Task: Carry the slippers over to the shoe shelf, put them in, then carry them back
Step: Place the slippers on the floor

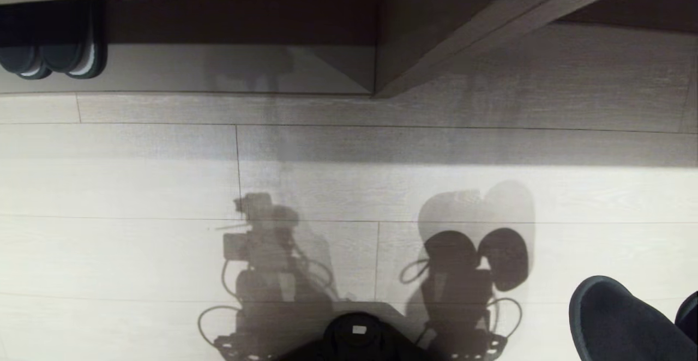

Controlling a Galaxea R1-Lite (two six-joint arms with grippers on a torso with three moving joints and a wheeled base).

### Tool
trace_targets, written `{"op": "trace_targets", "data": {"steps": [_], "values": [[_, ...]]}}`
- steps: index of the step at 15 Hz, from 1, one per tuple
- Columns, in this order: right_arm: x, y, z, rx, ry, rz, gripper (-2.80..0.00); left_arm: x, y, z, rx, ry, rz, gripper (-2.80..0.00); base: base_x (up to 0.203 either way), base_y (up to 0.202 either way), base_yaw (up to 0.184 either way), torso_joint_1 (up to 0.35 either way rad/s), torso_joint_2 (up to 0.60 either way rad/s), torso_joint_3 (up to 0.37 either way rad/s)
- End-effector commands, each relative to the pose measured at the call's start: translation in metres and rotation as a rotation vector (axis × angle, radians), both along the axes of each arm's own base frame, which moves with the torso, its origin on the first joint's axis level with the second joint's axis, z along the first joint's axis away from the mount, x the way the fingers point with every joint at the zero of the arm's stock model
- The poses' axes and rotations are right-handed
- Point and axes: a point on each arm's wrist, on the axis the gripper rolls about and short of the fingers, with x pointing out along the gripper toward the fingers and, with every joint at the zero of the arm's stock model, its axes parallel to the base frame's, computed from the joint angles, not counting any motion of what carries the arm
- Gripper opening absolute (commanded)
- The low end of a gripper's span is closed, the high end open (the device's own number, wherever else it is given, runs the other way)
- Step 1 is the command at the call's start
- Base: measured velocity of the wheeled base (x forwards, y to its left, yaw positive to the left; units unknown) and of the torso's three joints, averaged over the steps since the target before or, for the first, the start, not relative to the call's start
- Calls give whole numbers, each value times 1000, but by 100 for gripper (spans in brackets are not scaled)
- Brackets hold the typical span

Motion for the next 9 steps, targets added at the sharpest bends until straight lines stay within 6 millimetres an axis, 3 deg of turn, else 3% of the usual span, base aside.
{"op": "trace_targets", "data": {"steps": [1, 9], "values": [[0, 0, -12, -1, 2, 0, -280, 0, 0, 0, -1, 0, 1, -280, 0, -197, 5, 5, 0, 2], [0, 0, -12, -2, 2, 0, -280, 0, 0, 0, -1, 0, 1, -280, 0, -196, 2, 2, 2, 3]]}}
